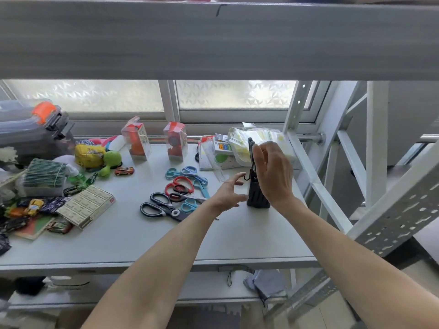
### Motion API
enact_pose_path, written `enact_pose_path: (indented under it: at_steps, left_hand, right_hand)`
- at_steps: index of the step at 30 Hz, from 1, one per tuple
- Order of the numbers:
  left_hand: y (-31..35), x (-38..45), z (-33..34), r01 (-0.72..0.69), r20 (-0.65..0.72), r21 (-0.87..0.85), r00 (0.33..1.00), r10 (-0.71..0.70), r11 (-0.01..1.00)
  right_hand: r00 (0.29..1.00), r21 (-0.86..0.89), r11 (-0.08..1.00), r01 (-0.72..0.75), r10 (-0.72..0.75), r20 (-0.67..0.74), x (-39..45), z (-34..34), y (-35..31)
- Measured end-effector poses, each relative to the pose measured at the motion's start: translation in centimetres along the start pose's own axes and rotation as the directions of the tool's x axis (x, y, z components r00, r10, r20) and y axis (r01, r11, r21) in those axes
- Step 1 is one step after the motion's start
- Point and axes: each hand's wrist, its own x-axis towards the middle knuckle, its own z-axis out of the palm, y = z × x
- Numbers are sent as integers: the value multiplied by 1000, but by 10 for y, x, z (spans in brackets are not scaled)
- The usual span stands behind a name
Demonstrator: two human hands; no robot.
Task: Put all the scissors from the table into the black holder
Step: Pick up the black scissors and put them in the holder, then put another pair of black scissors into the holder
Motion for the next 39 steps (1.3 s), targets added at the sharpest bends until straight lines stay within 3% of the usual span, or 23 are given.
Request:
enact_pose_path:
  at_steps: [2, 4, 5, 7, 9, 10, 12, 15, 18, 21, 24, 27, 29, 33, 36, 39]
  left_hand:
    - [-15, -7, -8, -34, -78, 1, 996, 34, 999]
    - [-32, -17, -24, -51, -264, -30, 964, 41, 998]
    - [-41, -21, -35, -40, -387, -31, 922, 25, 999]
    - [-62, -30, -61, 47, -637, 51, 771, -3, 998]
    - [-79, -43, -88, 212, -786, 127, 618, -32, 969]
    - [-85, -50, -100, 303, -818, 142, 572, -61, 942]
    - [-96, -60, -120, 502, -828, 176, 541, -148, 847]
    - [-105, -68, -136, 710, -784, 239, 544, -299, 663]
    - [-105, -69, -139, 750, -735, 306, 577, -355, 586]
    - [-104, -70, -144, 735, -724, 230, 567, -393, 638]
    - [-110, -70, -154, 661, -682, -4, 547, -486, 750]
    - [-109, -73, -156, 455, -624, -311, 564, -540, 834]
    - [-100, -76, -154, 312, -572, -487, 592, -568, 815]
    - [-65, -83, -148, 126, -555, -519, 702, -446, 846]
    - [-28, -90, -140, 15, -551, -383, 799, -242, 924]
    - [11, -97, -129, -123, -446, -303, 895, -26, 945]
  right_hand:
    - [998, 25, 998, 62, -62, 4, -6, 6, -16]
    - [992, 44, 992, 121, -123, 35, -16, 16, -32]
    - [986, 58, 987, 147, -151, 68, -22, 22, -38]
    - [958, 83, 981, 177, -191, 215, -36, 40, -47]
    - [868, 63, 985, 159, -170, 466, -52, 61, -52]
    - [790, 27, 988, 149, -135, 598, -60, 72, -54]
    - [631, -26, 983, 184, -98, 770, -77, 90, -60]
    - [521, -84, 961, 263, -68, 851, -98, 109, -70]
    - [524, -146, 949, 280, -24, 851, -111, 117, -77]
    - [543, -191, 945, 267, 16, 840, -114, 120, -79]
    - [546, -205, 952, 229, 49, 836, -113, 120, -76]
    - [567, -209, 951, 229, 45, 823, -112, 120, -73]
    - [592, -208, 946, 248, 22, 806, -112, 119, -73]
    - [702, -197, 962, 191, 7, 712, -108, 114, -76]
    - [765, -165, 980, 112, 21, 644, -98, 103, -78]
    - [829, -97, 994, 41, 20, 559, -86, 87, -71]
